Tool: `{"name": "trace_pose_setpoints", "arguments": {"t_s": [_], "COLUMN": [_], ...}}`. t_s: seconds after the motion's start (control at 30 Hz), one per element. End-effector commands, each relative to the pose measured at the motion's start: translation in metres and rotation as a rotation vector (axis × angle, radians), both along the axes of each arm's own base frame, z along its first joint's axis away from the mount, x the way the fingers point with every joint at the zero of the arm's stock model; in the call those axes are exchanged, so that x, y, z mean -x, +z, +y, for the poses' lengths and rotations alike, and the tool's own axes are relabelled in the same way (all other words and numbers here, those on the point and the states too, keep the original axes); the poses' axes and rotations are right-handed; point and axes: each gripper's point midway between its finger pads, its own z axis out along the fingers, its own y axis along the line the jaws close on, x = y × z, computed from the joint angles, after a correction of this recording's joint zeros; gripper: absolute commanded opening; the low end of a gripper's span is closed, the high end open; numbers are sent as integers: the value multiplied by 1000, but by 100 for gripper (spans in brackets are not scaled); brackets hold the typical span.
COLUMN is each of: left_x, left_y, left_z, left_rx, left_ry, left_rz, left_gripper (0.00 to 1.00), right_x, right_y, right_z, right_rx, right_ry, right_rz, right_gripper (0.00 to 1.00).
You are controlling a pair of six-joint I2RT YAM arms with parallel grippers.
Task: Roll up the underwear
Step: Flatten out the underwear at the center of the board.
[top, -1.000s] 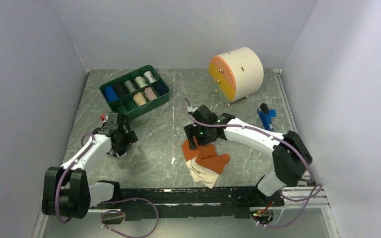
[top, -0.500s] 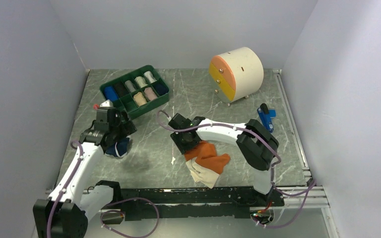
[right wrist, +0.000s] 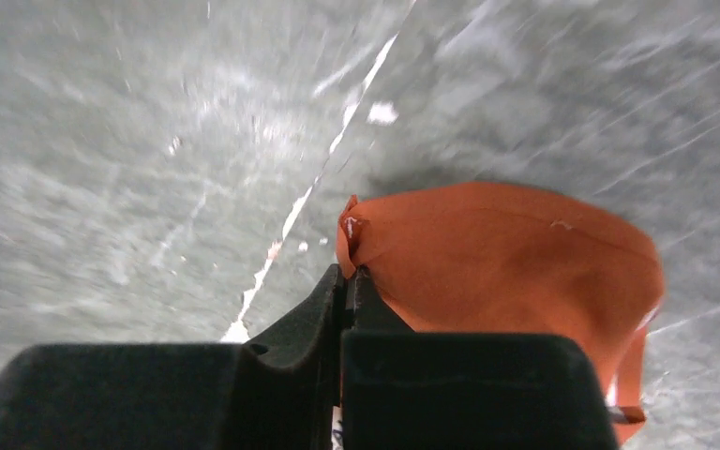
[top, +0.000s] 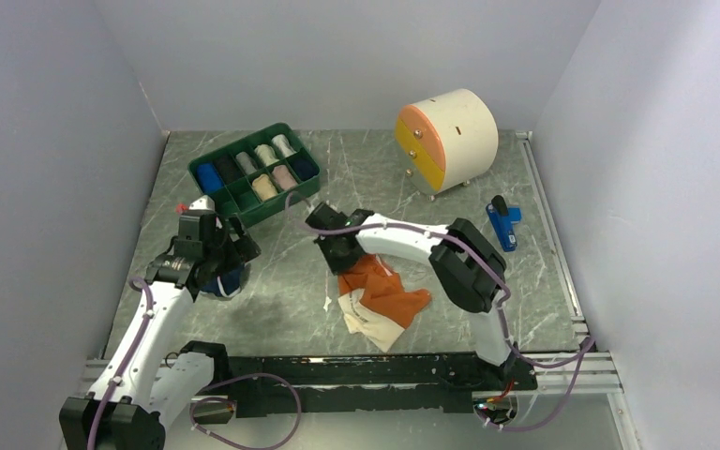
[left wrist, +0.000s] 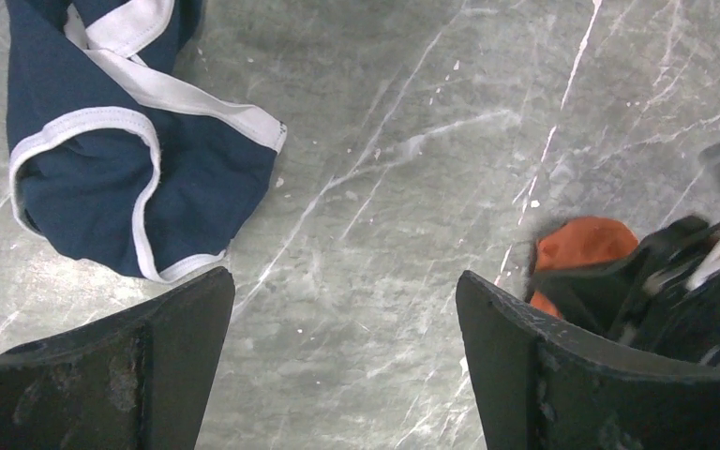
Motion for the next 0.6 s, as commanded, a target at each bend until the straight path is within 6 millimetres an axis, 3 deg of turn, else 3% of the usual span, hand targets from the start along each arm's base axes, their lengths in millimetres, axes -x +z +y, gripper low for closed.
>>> {"name": "trace_pose_setpoints", "arguments": {"t_s": [0.0,0.03,0.1,0.17,0.23,0.3,0.37,0.47,0.57], "left_x": [-3,-4,-4,-5,-6,-6,-6,-7,-7], "left_y": [5,5,5,3,1,-1,-4,-9,-13], "left_z": [-8,-10,-14,-20,-25,-30,-37,-44,-50], "left_rx": [25,30,42,61,80,98,124,156,186], "left_ry": [-43,-54,-80,-107,-136,-161,-189,-213,-238], "left_rz": [-21,-22,-23,-25,-25,-23,-22,-20,-17], "left_gripper": [93,93,93,92,93,93,93,93,93], "right_x": [-64,-79,-107,-128,-140,-143,-141,-134,-113], "right_y": [68,83,95,96,94,92,90,94,99], "right_z": [21,15,-8,-32,-47,-54,-62,-78,-89], "right_rx": [-381,-462,-562,-597,-574,-508,-444,-361,-325], "right_ry": [-177,-251,-374,-457,-475,-434,-396,-366,-318], "right_rz": [17,22,14,-2,-26,-40,-45,-71,-73], "right_gripper": [0,0,0,1,12,21,39,56,65]}}
